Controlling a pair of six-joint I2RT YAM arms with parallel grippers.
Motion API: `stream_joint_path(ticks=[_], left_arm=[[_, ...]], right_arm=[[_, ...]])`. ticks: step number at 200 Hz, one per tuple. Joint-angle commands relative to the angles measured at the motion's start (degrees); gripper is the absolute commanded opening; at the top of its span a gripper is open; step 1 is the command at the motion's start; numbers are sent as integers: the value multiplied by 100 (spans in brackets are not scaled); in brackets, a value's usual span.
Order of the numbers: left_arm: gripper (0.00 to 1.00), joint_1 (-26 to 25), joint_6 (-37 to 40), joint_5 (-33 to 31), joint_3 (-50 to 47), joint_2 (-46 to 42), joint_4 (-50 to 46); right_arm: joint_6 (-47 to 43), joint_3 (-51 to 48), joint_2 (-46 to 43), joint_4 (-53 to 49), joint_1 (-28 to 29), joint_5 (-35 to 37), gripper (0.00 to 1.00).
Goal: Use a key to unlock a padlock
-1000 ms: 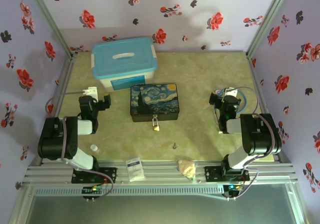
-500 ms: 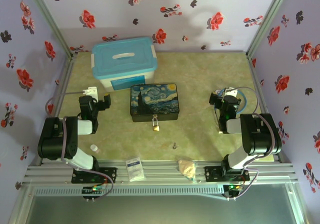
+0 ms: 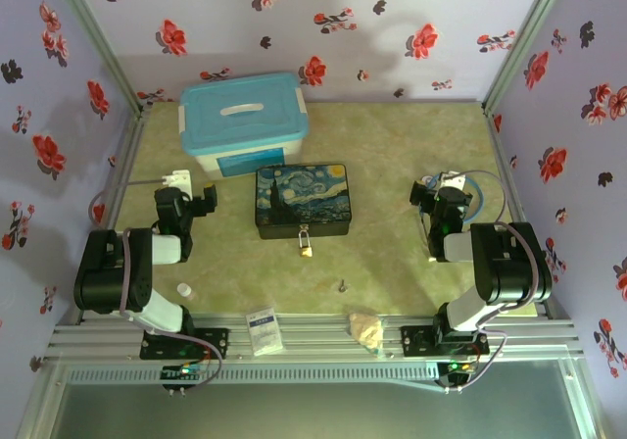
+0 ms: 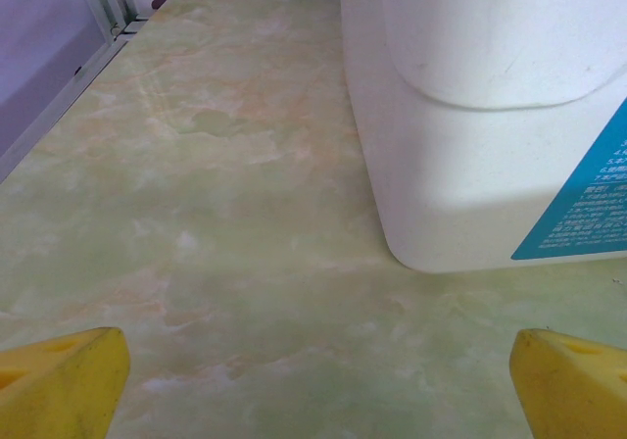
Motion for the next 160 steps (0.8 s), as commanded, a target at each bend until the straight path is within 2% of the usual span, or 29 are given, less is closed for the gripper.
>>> stream_joint_path(ticks=[1, 102, 132, 160], left_arm=[[100, 50, 78, 74, 101, 37, 94], [100, 100, 2, 67, 49, -30, 140], [100, 98, -2, -173, -143, -697, -43], [100, 92, -244, -514, -153, -1315, -518]], right_arm=[[-95, 126, -15, -24, -35, -3, 99], [-65, 126, -60, -17, -35, 41, 99], [-70, 130, -555, -412, -35, 46, 99], [43, 252, -1219, -1261, -35, 97, 99]])
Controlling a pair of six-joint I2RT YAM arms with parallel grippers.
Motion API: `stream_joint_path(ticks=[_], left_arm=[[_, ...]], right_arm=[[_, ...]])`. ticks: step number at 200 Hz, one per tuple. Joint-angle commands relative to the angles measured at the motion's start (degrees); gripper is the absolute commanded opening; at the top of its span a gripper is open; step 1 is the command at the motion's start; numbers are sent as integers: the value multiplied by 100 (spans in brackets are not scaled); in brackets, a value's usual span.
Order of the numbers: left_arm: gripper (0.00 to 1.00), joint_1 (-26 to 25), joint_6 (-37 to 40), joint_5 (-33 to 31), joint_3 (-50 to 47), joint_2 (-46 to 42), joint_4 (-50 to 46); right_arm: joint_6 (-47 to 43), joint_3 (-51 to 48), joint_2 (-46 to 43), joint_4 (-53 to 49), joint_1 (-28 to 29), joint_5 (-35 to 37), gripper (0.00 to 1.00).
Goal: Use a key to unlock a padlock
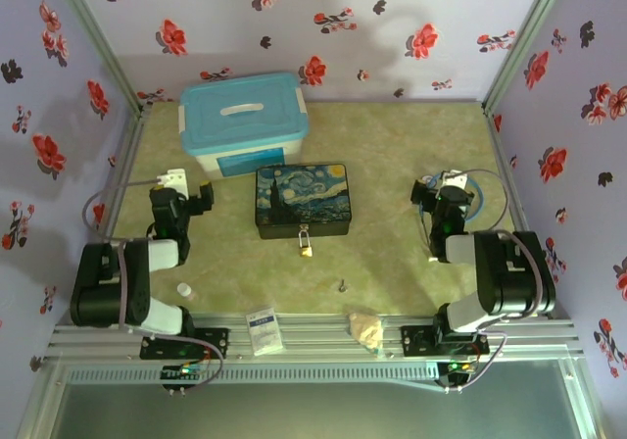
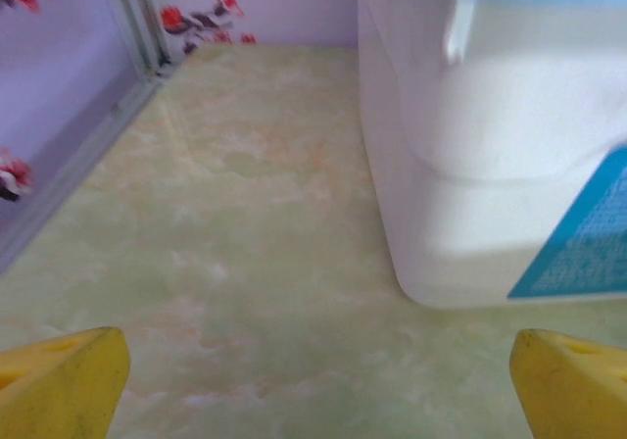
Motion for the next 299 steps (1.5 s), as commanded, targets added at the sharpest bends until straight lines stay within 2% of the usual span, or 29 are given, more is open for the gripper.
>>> stream_joint_path(ticks=[1, 31, 56, 71, 107, 124, 148, 169, 201, 214, 236, 251, 271, 299], left_arm=[[100, 33, -161, -356, -24, -506, -300], [100, 34, -473, -367, 210, -1193, -1182], [100, 44, -1878, -295, 697, -2109, -2867], [100, 43, -2310, 347, 781, -2589, -3318], [100, 57, -3216, 1545, 26, -3831, -2954], [100, 33, -3614, 2178, 63, -4142, -3547], [100, -272, -3550, 2699, 469, -4216, -4845], [100, -994, -3437, 2790, 664, -4218, -5429], [100, -2276, -4211, 2762, 469, -4075, -4943], [100, -2773, -4465, 2495, 371, -4113, -4754], [100, -3506, -4665, 1780, 361, -4208, -4969], [100, -3817, -4793, 1553, 329, -4123, -4943], [100, -4279, -5055, 1183, 160, -3996, -4565], [100, -4852, -5037, 831, 245, -3733, -4320]], right_arm=[[55, 247, -564, -747, -35, 103, 99], [748, 539, -1411, -2221, -35, 29, 99], [1404, 811, -1893, -3331, -44, -298, 99], [1623, 1016, -2096, -3950, -70, -828, 99], [2097, 892, -2498, -4182, -30, -2651, 99], [2310, 920, -2519, -4656, 213, -2948, 98], [2228, 1134, -2495, -5677, 1100, -2369, 94], [2450, 1239, -2466, -6338, 1907, -1870, 90], [2907, 1344, -2521, -7098, 3172, -1038, 79], [3174, 1370, -2502, -7303, 3636, -884, 77], [3857, 1268, -2577, -7355, 4470, -378, 73], [4215, 1213, -2577, -7239, 5012, -125, 70], [4661, 1251, -2414, -7236, 5533, 134, 58], [5064, 1367, -1859, -7070, 6188, 290, 51]])
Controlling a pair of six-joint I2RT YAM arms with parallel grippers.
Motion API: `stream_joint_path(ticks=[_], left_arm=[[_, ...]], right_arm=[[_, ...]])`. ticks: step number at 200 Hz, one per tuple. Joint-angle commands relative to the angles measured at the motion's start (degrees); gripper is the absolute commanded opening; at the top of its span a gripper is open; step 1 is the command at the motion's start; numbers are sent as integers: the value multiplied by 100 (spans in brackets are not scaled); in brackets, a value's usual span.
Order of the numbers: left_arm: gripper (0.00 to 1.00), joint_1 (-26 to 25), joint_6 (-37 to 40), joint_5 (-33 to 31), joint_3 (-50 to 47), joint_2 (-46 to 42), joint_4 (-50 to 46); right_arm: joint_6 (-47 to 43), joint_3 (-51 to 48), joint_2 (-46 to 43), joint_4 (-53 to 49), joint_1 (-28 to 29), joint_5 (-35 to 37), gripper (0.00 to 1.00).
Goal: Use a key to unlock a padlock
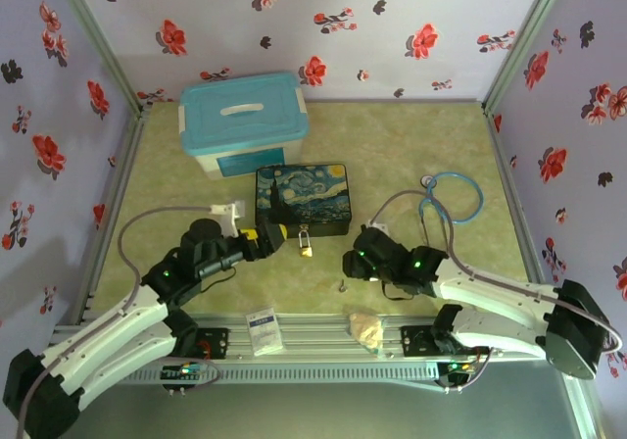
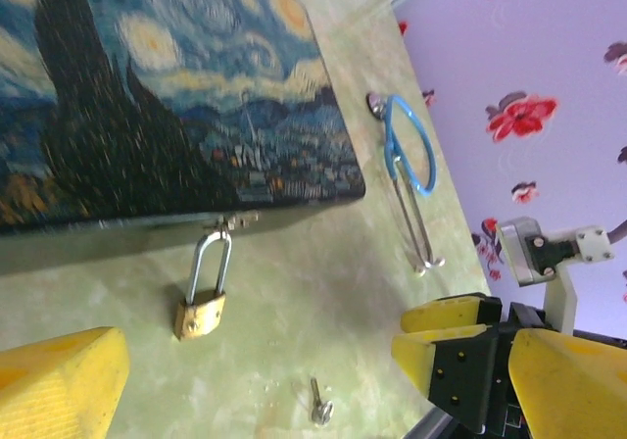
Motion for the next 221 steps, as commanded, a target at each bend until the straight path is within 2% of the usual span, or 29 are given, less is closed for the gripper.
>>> stream_joint_path(ticks=[1, 30, 88, 117, 159, 221], left_arm=[[100, -355, -189, -557, 15, 197, 352], [100, -535, -466, -600, -122, 573, 931], [100, -853, -557, -844, -246, 999, 1372], [100, -866, -601, -930, -326, 1000, 1410], [100, -875, -623, -939, -384, 982, 1444], [100, -875, -677, -975, -458, 1000, 1515]], right_arm=[[711, 182, 432, -14, 464, 518, 50], [1040, 339, 1060, -56, 1051, 802, 47], [1371, 411, 1735, 196, 1463, 799, 40], [1447, 471, 2045, 236, 1525, 718, 39], [1652, 684, 2306, -460, 1545, 885, 35], [1699, 475, 2434, -35, 1529, 751, 26]])
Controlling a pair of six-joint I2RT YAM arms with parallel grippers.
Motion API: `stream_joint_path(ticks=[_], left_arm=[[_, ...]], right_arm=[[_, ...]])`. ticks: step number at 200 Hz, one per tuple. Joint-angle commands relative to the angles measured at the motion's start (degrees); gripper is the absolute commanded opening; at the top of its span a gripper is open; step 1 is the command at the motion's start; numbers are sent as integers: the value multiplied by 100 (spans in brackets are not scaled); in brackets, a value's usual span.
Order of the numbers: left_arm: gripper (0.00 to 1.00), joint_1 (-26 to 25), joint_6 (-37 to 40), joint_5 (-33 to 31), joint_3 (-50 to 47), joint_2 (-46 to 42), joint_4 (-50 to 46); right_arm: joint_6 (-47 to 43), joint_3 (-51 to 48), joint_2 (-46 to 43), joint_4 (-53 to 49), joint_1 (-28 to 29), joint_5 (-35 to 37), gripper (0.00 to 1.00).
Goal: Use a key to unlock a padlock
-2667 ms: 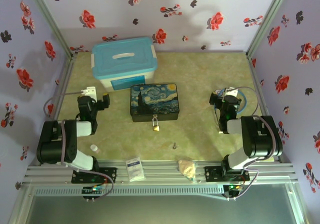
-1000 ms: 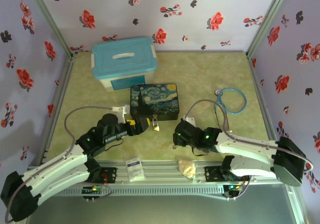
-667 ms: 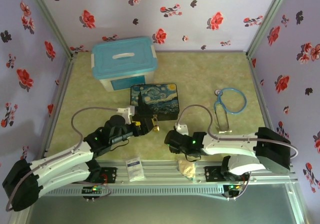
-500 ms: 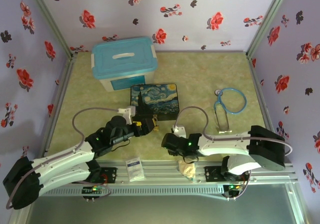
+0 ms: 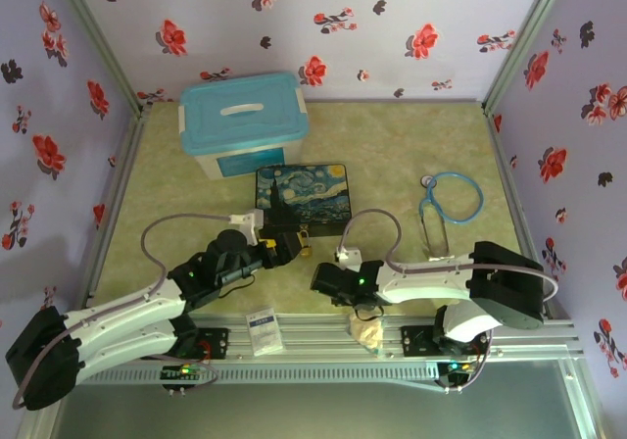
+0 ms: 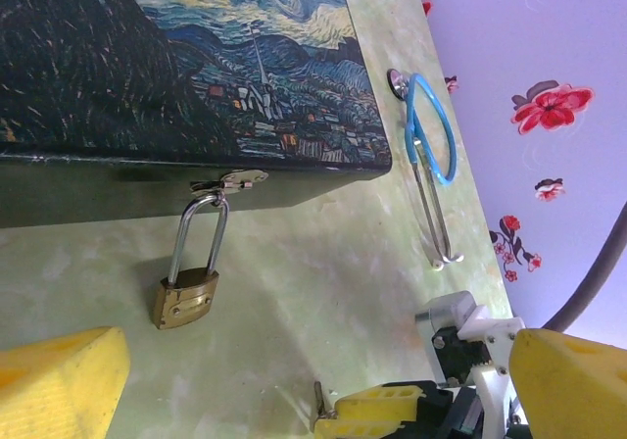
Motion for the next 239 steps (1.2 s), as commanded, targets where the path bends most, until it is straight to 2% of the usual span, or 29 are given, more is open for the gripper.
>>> stream_joint_path(ticks=[1, 21, 35, 54, 98, 135, 174, 192, 211, 239], left_arm=[[100, -38, -60, -118, -59, -5, 204], [100, -38, -71, -120, -62, -5, 208], [100, -35, -96, -130, -85, -5, 231], [100, -38, -135, -153, -137, 19, 363], [100, -38, -159, -179, -90, 254, 470], [100, -105, -57, -175, 77, 573, 616], [100, -433, 789, 178, 490, 1055, 874], [99, -433, 746, 226, 392, 1144, 1138], [94, -425, 717, 263, 403, 1241, 1119], [92, -433, 667, 589, 422, 1521, 1373]], right_arm=[[159, -107, 113, 58, 35, 68, 26], [228, -437, 26, 612, -31, -237, 22], [301, -642, -29, 1000, -34, -402, 15], [269, -696, -30, 997, -48, -400, 14], [-188, -978, -228, 1275, -369, -582, 3], [-1241, -1136, -945, 1066, -853, -1083, 0], [-2679, -1126, -1830, 761, -1307, -1660, 0], [-3097, -1012, -2133, 658, -1359, -1782, 0], [-3440, -873, -2316, 489, -1397, -1766, 0], [-3849, -744, -2405, 461, -1440, -2062, 0]])
